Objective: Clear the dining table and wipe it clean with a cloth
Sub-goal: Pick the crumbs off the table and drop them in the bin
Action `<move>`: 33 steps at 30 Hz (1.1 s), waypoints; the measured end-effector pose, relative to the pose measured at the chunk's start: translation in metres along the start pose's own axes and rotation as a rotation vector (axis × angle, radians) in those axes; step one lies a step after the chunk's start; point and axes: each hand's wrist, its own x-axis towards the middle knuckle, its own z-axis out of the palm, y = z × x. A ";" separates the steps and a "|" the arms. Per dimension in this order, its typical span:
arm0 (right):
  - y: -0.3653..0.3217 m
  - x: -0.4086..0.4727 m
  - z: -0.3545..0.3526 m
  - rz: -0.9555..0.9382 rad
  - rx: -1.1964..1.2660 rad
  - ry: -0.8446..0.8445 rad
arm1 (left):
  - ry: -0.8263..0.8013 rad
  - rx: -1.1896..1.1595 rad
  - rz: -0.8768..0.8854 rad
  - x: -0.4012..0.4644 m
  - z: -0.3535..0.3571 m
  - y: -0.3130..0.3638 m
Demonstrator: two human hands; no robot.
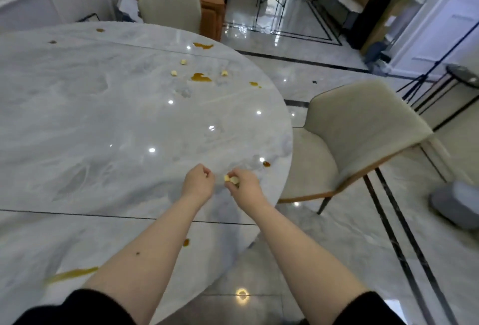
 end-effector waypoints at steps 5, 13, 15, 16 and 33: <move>0.075 -0.081 -0.084 0.055 -0.072 0.099 | -0.173 -0.039 0.036 -0.069 0.082 0.058; 0.217 -0.213 -0.205 0.269 -0.075 0.263 | -0.416 -0.079 0.111 -0.210 0.250 0.123; 0.254 -0.243 -0.217 0.356 -0.022 0.285 | -0.495 -0.056 0.075 -0.244 0.291 0.126; 0.269 -0.254 -0.216 0.392 0.006 0.284 | -0.521 -0.051 0.038 -0.255 0.307 0.122; 0.446 -0.390 -0.089 0.838 0.254 0.102 | -0.744 0.048 -0.479 -0.347 0.482 -0.031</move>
